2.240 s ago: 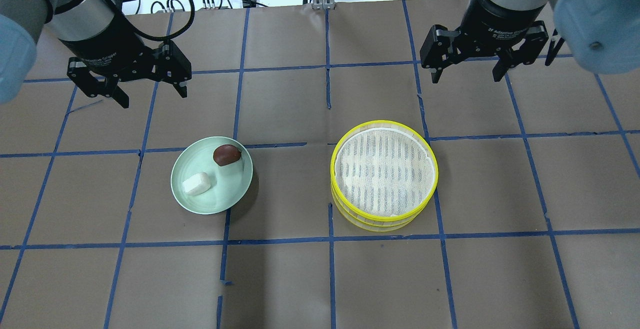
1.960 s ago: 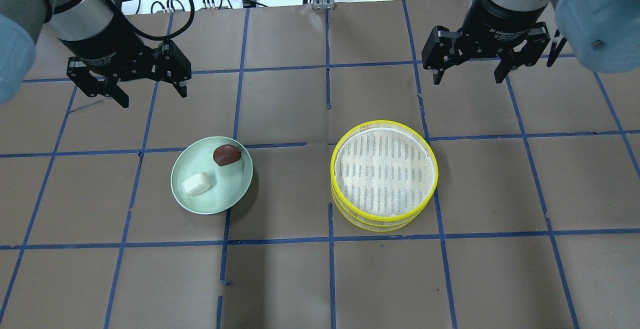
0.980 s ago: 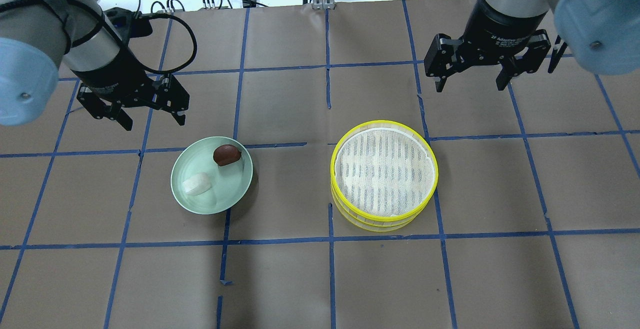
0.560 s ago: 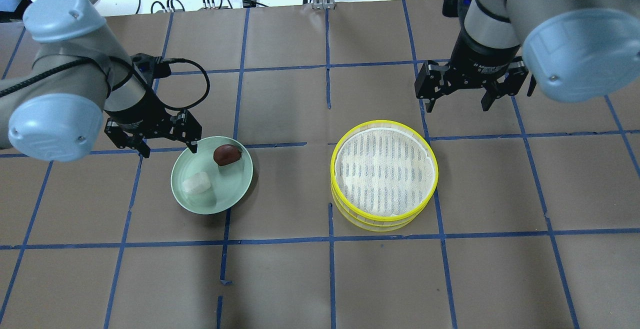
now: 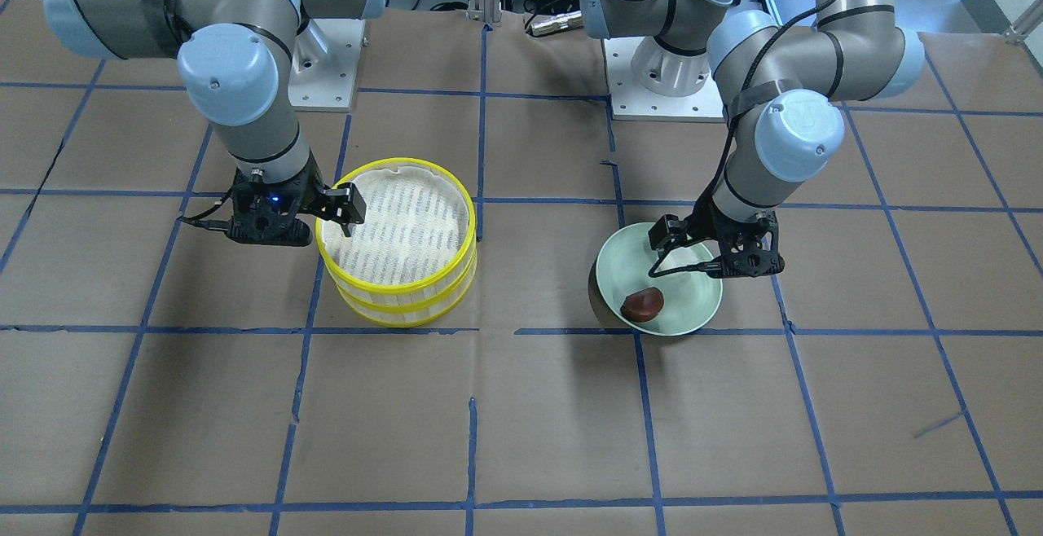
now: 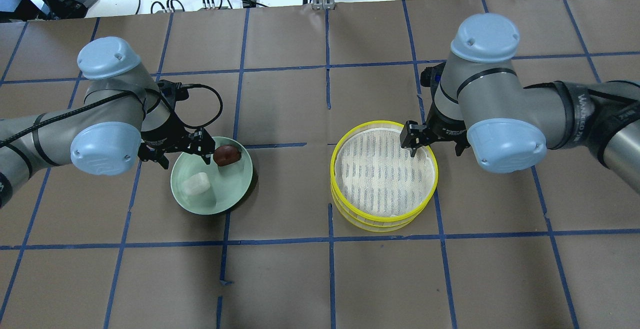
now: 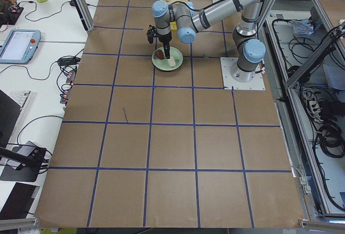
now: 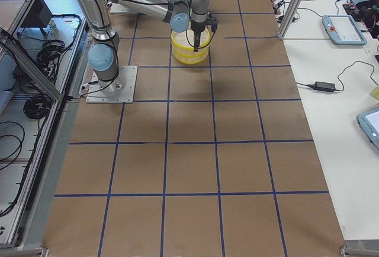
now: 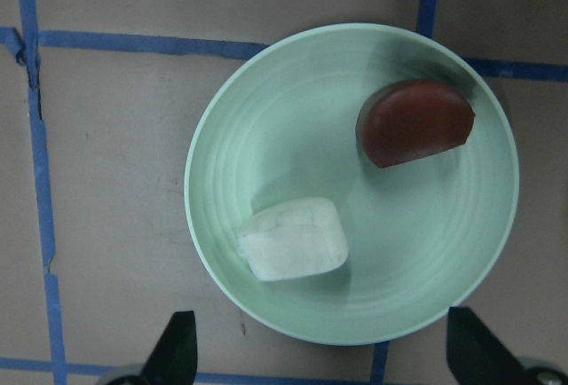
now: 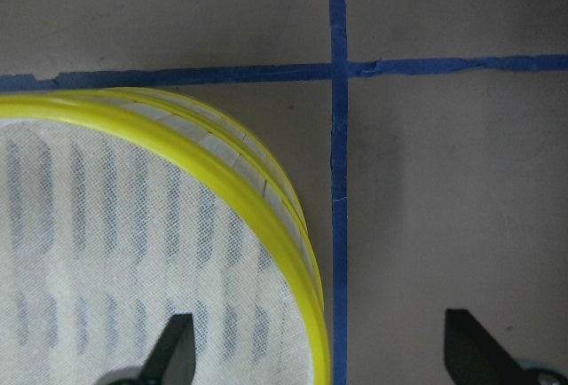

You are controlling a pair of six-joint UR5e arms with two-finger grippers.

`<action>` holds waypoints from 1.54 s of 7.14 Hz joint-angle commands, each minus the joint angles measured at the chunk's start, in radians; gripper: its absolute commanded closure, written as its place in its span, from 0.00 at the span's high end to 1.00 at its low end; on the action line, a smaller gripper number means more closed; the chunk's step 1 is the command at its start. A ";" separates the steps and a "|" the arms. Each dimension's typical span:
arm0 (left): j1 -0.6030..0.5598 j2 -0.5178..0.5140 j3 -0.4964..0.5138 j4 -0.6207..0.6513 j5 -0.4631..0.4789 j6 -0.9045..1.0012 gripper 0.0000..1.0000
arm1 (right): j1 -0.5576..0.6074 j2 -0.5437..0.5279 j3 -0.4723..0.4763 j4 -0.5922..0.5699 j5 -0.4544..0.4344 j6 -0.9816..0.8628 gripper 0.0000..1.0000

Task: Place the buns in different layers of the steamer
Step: 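Grasp the top steamer tier with the right gripper while the left grasps the white bun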

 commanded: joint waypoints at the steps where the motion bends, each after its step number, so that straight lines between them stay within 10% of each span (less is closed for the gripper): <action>1: 0.002 -0.083 -0.009 0.067 0.000 -0.004 0.98 | 0.001 0.007 0.020 -0.027 0.002 0.007 0.77; 4: 0.002 -0.111 -0.053 0.079 0.002 -0.022 0.93 | 0.001 -0.002 0.020 -0.028 -0.007 0.006 0.16; 7: 0.002 -0.087 -0.068 0.102 0.006 -0.047 0.17 | 0.004 -0.013 0.020 -0.027 -0.012 0.003 0.10; 11: -0.001 0.017 -0.013 0.066 0.009 -0.113 0.06 | -0.246 -0.055 -0.037 0.042 -0.035 -0.159 0.10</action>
